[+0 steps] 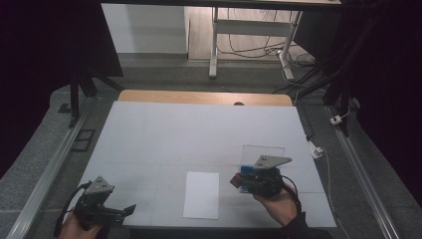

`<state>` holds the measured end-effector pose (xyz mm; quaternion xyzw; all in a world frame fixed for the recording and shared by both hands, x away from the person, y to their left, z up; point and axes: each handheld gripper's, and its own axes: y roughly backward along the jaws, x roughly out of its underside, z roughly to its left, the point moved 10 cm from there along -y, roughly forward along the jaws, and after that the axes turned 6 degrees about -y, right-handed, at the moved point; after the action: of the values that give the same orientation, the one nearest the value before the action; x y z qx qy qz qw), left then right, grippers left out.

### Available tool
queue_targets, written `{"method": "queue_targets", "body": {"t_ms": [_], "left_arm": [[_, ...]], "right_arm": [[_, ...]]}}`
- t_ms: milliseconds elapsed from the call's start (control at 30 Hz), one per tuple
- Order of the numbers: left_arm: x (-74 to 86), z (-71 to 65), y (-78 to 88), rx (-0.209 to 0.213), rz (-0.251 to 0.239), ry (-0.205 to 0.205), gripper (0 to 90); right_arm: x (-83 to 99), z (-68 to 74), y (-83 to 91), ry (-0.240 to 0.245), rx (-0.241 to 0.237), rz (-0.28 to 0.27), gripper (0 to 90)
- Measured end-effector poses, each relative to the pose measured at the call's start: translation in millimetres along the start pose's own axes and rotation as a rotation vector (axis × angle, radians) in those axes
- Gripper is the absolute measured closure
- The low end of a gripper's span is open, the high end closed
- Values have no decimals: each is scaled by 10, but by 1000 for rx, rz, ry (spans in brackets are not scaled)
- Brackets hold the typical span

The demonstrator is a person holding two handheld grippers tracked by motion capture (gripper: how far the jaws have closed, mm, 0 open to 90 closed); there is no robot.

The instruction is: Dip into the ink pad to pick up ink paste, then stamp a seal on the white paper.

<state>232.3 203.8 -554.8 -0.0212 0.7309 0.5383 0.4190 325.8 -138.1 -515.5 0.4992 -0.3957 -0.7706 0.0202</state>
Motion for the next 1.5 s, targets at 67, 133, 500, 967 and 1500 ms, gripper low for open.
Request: {"method": "queue_targets", "body": {"t_ms": [67,133,500,967,1500], "left_arm": [[2,4,-3,-2,3,-1,27],[2,7,-5,1,2,2,27],[2,7,-4,1,2,2,27],[3,4,-3,1,1,1,27],[3,3,-1,1,0,-1,27]], "right_arm": [[-8,25,-18,3,-9,-3,800],[-16,44,-28,9,-12,0,800],[-58,157,-153,45,-37,15,800],[-96,317,-406,106,-85,62,800],[-91,417,-643,144,-102,106,800]]}}
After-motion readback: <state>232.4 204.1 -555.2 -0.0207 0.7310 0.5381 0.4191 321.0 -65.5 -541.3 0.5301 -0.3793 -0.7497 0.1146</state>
